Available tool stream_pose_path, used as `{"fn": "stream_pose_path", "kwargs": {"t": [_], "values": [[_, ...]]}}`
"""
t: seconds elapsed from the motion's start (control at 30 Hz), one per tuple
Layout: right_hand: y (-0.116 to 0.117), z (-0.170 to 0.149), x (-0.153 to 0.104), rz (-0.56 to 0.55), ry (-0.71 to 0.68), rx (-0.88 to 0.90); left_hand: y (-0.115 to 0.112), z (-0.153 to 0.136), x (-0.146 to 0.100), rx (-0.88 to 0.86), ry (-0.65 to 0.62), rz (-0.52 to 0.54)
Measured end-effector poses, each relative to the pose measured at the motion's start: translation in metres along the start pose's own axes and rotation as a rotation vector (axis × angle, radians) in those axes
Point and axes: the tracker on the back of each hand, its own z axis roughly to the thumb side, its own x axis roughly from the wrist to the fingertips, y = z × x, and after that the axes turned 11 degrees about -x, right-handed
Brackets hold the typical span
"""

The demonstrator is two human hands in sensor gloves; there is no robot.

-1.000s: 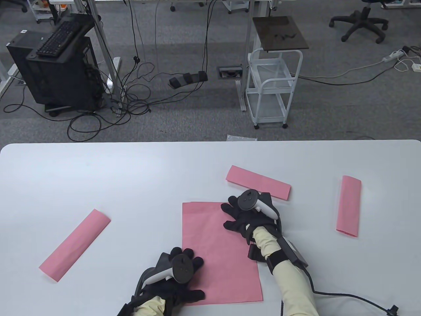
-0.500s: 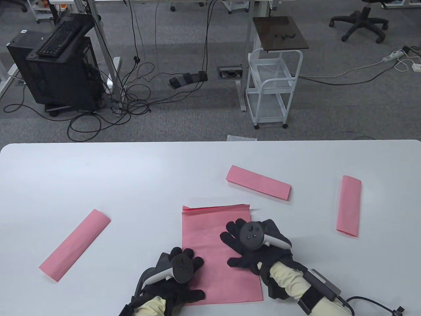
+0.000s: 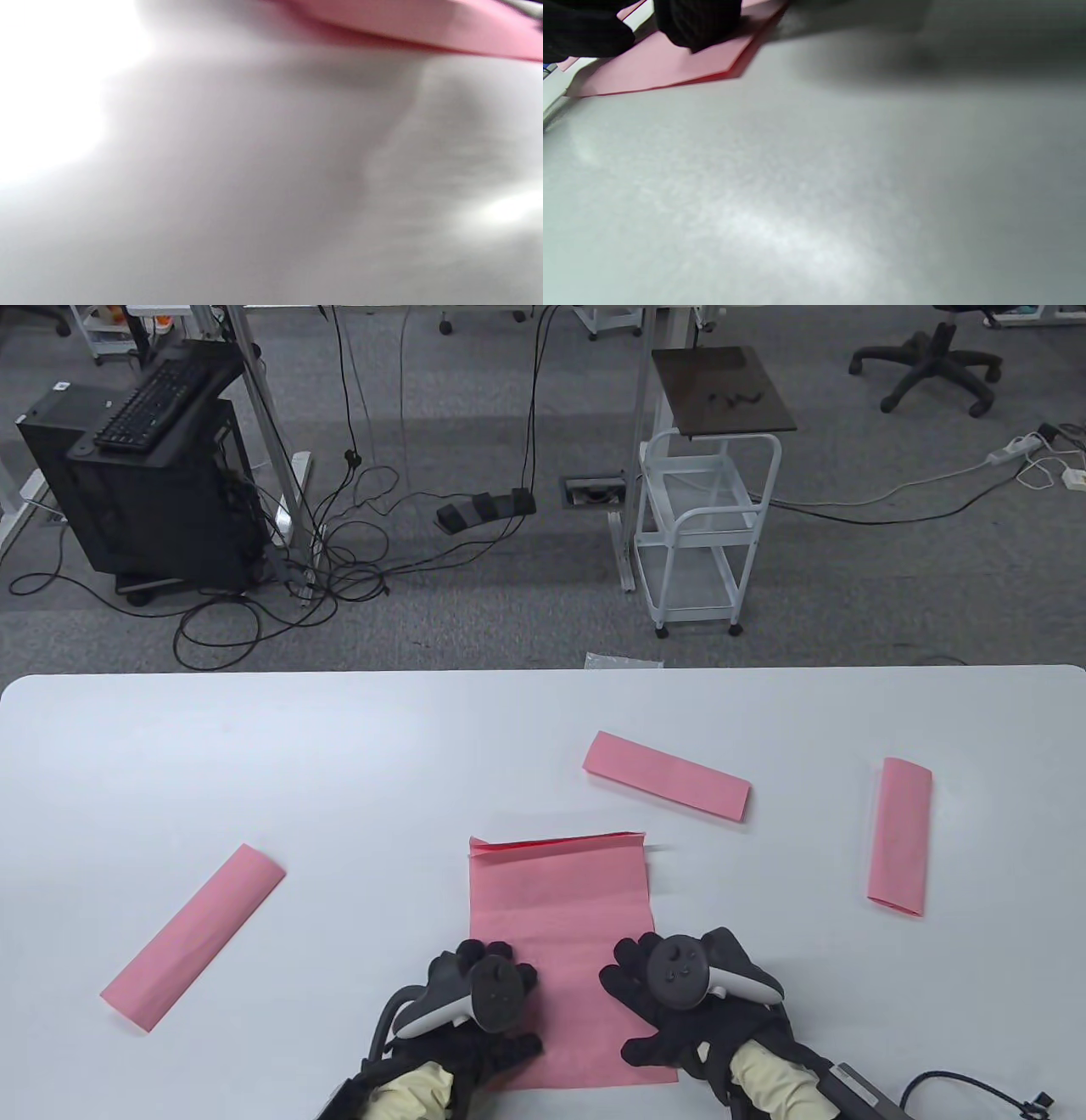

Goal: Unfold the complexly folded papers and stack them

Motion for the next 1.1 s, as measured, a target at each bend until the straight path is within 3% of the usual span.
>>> {"fn": "stream_pose_path", "kwargs": {"t": [0.13,0.2,0.37,0.5,0.63,0.77,0.87,1.0,1.1], "values": [[0.002,-0.002,0.001,0.001,-0.006,0.03,-0.015,0.03,0.016,-0.034,-0.073,-0.083],[0.002,-0.003,0.001,0.001,-0.005,0.031,-0.018,0.031,0.02,0.041,-0.044,-0.078],[0.002,-0.003,0.0,0.0,-0.004,0.031,-0.009,-0.002,0.006,0.054,0.025,-0.09],[0.002,-0.002,0.0,0.001,-0.003,0.033,0.001,-0.045,-0.018,0.017,0.124,-0.094],[0.002,-0.003,0.0,0.004,-0.004,0.037,0.005,-0.06,-0.025,-0.016,0.154,-0.096],[0.002,-0.003,0.0,0.006,-0.006,0.039,0.011,-0.049,-0.026,0.031,0.142,-0.101],[0.002,-0.003,0.0,0.006,-0.007,0.043,0.015,-0.031,-0.021,0.102,0.054,-0.003],[0.003,-0.003,0.001,0.006,-0.011,0.05,0.006,0.001,0.0,0.219,-0.079,-0.099],[0.003,-0.003,0.001,0.005,-0.013,0.054,0.006,0.006,0.019,0.209,-0.098,-0.123]]}}
